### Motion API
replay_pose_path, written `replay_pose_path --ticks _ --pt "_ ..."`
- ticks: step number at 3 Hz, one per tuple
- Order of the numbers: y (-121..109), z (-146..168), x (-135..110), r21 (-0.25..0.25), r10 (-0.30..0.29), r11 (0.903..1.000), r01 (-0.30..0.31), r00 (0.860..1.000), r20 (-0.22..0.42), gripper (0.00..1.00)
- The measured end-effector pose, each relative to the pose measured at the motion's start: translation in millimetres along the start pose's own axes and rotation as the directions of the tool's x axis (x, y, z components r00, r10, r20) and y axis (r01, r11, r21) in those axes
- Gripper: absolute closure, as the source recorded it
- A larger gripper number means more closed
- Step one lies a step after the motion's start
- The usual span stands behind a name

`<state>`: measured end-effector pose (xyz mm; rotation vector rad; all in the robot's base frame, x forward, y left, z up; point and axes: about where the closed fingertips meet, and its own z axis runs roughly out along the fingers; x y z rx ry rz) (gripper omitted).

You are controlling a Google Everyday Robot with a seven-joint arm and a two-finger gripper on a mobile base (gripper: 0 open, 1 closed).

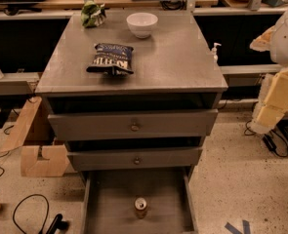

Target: Pick orange can from bottom drawer and place on counter

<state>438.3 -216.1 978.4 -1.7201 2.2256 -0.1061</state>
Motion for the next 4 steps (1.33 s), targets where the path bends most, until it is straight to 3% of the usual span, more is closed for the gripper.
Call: replay_pose_path --ticks 1,2,3,4 --pt "0 0 0 0.000 0.000 1.0000 0.000 1.000 0.000 0.00" --pt "2 10 5 0.006 0.022 0.9997 -0.022 0.998 0.055 0.00" --pt "22 48 12 -0.022 0.029 0.9994 -0.026 0.984 0.173 0.00" --pt "59 119 25 -0.087 0.065 0.9954 -0.039 0.944 0.324 0.00"
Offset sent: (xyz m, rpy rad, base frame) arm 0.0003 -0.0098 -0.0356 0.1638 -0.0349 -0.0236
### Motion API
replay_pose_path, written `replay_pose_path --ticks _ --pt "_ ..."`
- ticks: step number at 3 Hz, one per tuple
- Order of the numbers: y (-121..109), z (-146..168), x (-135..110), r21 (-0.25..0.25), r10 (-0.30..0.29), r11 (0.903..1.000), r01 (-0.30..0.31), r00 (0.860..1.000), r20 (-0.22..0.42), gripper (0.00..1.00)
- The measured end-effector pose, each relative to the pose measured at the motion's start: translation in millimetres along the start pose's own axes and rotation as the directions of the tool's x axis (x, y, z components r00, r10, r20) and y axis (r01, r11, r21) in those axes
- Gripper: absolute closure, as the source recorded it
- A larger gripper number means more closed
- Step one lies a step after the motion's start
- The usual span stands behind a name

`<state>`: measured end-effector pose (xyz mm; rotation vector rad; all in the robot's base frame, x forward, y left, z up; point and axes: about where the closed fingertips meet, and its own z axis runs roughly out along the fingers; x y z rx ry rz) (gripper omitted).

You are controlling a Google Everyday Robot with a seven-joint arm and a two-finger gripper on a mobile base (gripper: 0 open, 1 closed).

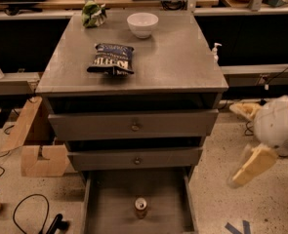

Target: Pick orange can from bottom drawer and place on counter

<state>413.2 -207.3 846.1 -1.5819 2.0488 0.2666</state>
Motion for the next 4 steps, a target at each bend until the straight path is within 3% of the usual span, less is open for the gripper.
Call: replay_pose_path --ticks 1,2,3,4 --pt "5 50 29 0.075 0.056 0.9941 -0.078 0.963 0.264 0.00" --pt "0 84 52 0.100 0.013 0.9934 -0.056 0.922 0.387 0.00" --pt "2 94 57 0.100 -0.021 0.9948 -0.020 0.919 0.394 0.00" --pt "2 94 57 0.100 -0.021 0.9948 -0.020 0.919 0.394 0.00"
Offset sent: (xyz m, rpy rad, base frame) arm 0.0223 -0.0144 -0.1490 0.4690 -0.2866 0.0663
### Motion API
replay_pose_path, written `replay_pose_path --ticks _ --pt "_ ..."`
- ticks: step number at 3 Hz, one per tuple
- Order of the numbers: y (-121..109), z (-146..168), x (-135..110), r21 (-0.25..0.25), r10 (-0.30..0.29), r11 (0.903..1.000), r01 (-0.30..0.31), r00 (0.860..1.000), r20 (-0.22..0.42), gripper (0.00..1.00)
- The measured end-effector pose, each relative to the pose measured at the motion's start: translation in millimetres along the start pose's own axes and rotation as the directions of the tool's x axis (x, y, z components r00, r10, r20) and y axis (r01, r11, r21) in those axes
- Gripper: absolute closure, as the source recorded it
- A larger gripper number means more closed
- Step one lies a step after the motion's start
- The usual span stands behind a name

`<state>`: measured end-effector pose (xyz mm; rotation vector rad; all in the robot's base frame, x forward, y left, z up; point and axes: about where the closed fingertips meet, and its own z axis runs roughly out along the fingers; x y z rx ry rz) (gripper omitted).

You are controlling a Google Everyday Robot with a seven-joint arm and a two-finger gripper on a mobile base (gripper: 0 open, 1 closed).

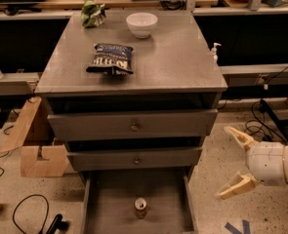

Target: Pick orange can from bottom drawer and place on counter

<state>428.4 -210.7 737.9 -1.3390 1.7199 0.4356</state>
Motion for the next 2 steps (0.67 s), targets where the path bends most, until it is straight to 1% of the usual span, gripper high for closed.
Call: replay_pose_path --ticks 1,2 --pt "6 26 17 -0.015 0.009 0.9998 -0.009 0.999 0.048 0.00" --pt "19 87 44 -0.029 -0.016 0.9994 0.021 0.984 0.180 0.00"
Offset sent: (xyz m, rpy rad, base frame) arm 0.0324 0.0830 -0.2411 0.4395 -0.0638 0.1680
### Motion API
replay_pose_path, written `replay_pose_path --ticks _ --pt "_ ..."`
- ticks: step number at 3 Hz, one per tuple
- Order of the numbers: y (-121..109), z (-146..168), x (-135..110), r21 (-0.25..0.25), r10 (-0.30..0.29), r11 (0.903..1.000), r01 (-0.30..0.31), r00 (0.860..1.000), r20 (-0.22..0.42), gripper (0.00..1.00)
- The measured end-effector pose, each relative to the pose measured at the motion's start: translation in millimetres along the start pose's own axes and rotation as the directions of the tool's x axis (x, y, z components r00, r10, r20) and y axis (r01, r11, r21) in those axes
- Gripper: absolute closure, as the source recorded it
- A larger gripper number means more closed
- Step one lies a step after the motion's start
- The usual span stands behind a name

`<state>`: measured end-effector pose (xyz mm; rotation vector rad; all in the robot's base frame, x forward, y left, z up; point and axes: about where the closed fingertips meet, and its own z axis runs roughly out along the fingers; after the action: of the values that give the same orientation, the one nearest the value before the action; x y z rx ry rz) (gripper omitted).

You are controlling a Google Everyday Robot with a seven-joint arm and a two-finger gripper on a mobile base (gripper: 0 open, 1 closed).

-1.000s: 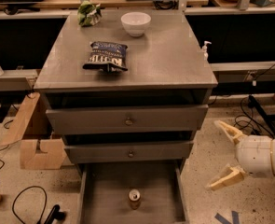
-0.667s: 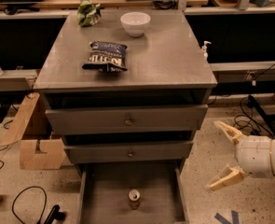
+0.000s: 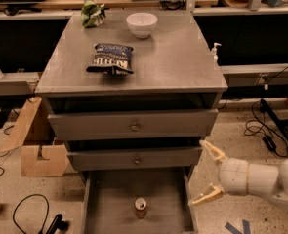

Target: Pick orange can from bottom drawer and place on counter

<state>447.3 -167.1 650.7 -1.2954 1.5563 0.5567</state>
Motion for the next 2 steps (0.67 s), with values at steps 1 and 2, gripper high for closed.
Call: replay_pose_path --ticks 1,2 --pt "10 47 42 -0.042 -0.053 0.9975 0.057 0.993 0.109 0.00" --pt "27 88 101 -0.102 -0.009 0.9945 0.027 0.984 0.178 0.00"
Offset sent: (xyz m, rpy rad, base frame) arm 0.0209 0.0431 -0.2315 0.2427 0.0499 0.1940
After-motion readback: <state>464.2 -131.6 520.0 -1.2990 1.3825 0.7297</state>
